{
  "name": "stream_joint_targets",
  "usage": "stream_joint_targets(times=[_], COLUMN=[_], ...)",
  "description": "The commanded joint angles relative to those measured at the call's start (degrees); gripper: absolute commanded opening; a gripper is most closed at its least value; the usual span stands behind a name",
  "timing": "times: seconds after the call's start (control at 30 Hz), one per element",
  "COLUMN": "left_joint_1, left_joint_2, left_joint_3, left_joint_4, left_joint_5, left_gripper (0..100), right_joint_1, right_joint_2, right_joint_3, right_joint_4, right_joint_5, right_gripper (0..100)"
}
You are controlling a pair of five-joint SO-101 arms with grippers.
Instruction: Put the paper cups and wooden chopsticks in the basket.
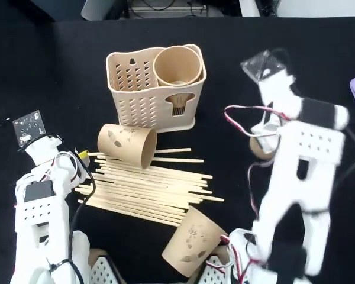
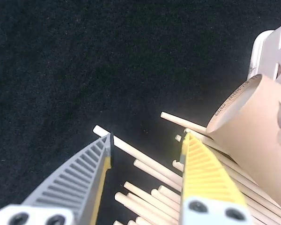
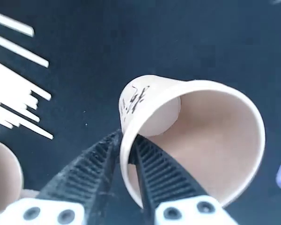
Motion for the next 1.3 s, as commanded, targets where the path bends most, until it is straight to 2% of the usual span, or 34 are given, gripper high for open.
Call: stream_joint_targets(times=[0.0, 0.23, 0.4, 0.87, 1.27], left_joint_1=[-0.04, -0.04, -0.04, -0.04, -0.04], left_joint_2=[-1.05, -1.05, -1.05, -1.05, -1.05], left_joint_3=[-0.66, -0.48, -0.48, -0.57, -0.66], left_joint_4=[-0.88, -0.88, -0.88, -0.88, -0.88], left_joint_5=[0.26, 0.35, 0.26, 0.26, 0.26], left_gripper=[24, 24, 24, 24, 24], right_joint_1=[-6.07, -23.03, -29.1, -30.42, -30.51], right_joint_2=[-8.57, -3.3, 8.4, 34.68, 38.64], right_joint_3=[-18.15, -36.44, -44.35, -70.64, -83.03], right_joint_4=[7.38, 3.6, -0.18, 0.35, 4.84], right_joint_5=[-4.66, -14.15, -14.95, -14.95, -14.77], right_gripper=[1.1, 1.1, 1.1, 1.1, 1.1])
